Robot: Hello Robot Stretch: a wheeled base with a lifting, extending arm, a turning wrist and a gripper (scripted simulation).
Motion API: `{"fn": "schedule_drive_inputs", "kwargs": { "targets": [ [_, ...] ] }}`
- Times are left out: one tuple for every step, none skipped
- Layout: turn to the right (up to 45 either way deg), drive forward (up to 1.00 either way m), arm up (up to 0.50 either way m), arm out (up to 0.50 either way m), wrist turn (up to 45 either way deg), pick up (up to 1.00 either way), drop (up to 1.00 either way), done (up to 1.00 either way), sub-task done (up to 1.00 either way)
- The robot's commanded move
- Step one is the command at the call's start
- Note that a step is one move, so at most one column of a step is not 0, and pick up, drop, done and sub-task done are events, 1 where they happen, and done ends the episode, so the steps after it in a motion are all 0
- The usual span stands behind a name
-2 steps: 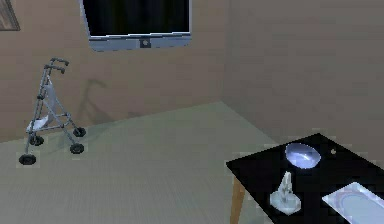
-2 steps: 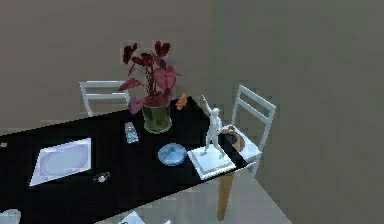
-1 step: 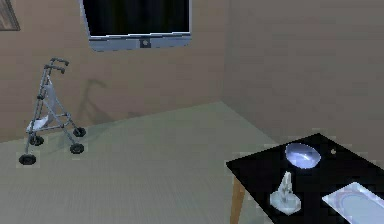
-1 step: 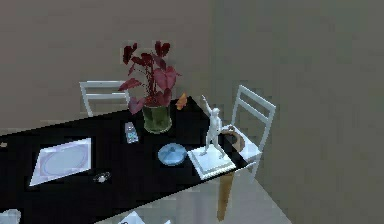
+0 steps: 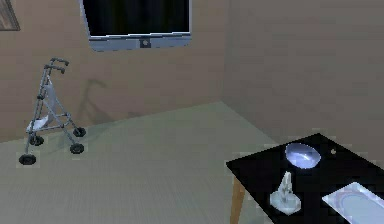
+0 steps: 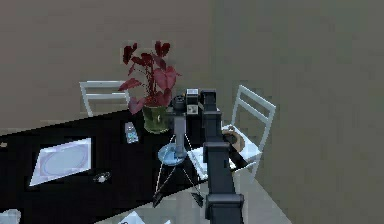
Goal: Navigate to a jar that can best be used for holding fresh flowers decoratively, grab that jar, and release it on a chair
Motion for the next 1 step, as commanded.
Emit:
{"fn": "schedule_drive_inputs", "kwargs": {
  "targets": [
    [0.0, 0.0, 0.0, 0.0, 45.0, 0.0, 0.0, 0.0, 0.0]
  ]
}}
